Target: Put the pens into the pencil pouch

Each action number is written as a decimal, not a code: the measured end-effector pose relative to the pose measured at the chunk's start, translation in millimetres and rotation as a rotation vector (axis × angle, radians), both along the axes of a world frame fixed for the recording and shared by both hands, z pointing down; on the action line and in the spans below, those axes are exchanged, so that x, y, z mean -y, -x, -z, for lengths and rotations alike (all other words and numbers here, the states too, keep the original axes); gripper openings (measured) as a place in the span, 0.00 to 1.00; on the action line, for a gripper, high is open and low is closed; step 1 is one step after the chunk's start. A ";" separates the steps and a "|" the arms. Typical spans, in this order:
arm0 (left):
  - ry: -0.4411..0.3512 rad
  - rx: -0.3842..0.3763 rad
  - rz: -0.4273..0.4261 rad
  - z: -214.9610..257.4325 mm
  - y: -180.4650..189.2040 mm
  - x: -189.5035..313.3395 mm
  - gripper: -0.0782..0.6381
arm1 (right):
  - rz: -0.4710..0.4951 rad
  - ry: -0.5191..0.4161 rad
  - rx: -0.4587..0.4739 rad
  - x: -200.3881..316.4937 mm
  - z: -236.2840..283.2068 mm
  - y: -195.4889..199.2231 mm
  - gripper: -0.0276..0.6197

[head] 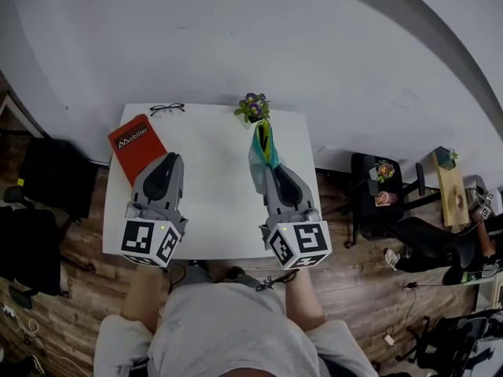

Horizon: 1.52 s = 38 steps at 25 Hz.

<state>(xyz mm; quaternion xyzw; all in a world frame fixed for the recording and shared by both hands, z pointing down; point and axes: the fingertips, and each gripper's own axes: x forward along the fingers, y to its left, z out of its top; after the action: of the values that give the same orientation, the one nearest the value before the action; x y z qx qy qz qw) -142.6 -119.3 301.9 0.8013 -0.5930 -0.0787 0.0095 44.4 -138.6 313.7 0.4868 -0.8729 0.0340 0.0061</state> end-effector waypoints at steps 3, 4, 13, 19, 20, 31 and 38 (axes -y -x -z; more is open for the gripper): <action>0.000 0.002 0.016 0.9 -4.9 -5.7 0.18 | -0.024 -0.023 -0.015 -2.8 5.8 -15.2 0.14; -0.001 0.002 0.022 1.5 -6.4 -7.7 0.18 | -0.033 -0.032 -0.020 -3.9 7.7 -20.2 0.14; -0.001 0.005 0.072 2.0 -23.0 -28.6 0.18 | -0.074 -0.076 -0.027 -18.0 17.4 -59.7 0.14; -0.011 0.024 0.099 5.6 -32.4 -39.5 0.18 | -0.084 -0.081 -0.024 -25.6 17.2 -76.3 0.14; -0.012 0.028 0.103 6.5 -34.0 -40.7 0.18 | -0.082 -0.081 -0.023 -26.5 17.1 -78.3 0.14; -0.043 0.075 0.146 8.3 -47.4 -50.2 0.18 | -0.069 -0.085 -0.019 -33.8 12.6 -93.7 0.14; -0.050 0.080 0.159 11.6 -53.0 -55.4 0.18 | -0.060 -0.090 -0.012 -37.4 12.1 -98.5 0.14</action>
<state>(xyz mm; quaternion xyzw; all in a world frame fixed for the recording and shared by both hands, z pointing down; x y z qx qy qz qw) -89.6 -64.0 290.3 0.7544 -0.6523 -0.0617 -0.0405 142.9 -101.2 301.6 0.5125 -0.8586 -0.0080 -0.0117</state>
